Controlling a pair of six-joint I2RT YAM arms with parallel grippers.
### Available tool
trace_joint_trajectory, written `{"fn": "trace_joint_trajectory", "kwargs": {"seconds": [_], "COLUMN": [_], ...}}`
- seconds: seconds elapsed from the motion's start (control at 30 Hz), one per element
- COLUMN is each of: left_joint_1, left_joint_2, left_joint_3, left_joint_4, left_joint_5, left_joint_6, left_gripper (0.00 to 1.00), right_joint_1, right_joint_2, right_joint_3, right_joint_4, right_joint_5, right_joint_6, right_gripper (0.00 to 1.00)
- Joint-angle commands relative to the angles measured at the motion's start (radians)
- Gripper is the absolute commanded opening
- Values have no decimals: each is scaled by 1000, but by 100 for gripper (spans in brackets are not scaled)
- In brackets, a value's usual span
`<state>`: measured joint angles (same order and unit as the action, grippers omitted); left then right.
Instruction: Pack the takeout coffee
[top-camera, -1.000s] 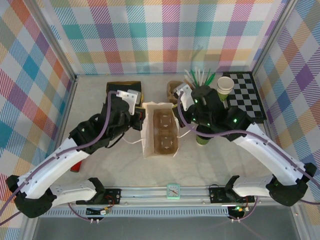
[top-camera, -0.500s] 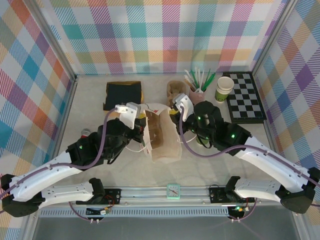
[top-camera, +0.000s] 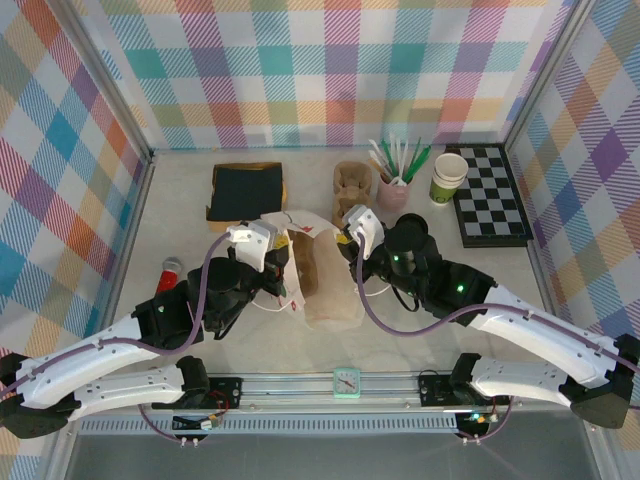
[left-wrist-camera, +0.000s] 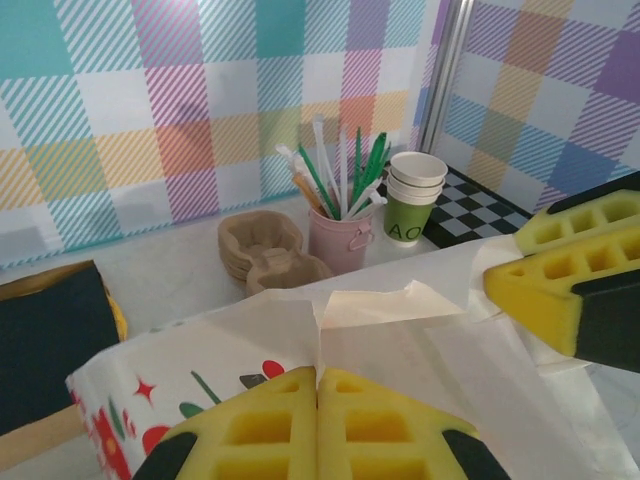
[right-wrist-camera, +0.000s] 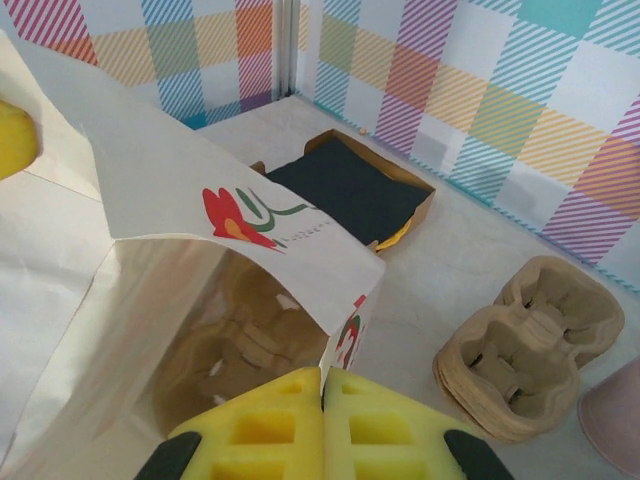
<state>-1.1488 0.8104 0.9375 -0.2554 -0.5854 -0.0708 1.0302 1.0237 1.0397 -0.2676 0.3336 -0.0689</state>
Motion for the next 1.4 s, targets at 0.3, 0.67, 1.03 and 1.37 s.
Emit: {"fn": "trace_joint_trajectory", "kwargs": {"seconds": [0.3,0.67,1.03,1.37], "left_joint_1": [-66,-133,-198,-199], "left_joint_2": [-31,-114,-119,-47], "left_joint_3": [-43,-105,-133,-25], "left_joint_4": [-7,-30,-70,-99], "left_joint_5": [-8,-45,-88,-144], "left_joint_6": [0,3,-47,-62], "left_gripper": [0,0,0,0], "right_joint_1": [42,90,107,107], "right_joint_2": [-82,-136,-170,-111], "right_joint_3": [-64,-122,-167,-39], "right_joint_4": [5,14,-21,-102], "right_joint_5": [17,1,-38,2], "right_joint_6": [35,53,73,57], "right_gripper": [0,0,0,0]}}
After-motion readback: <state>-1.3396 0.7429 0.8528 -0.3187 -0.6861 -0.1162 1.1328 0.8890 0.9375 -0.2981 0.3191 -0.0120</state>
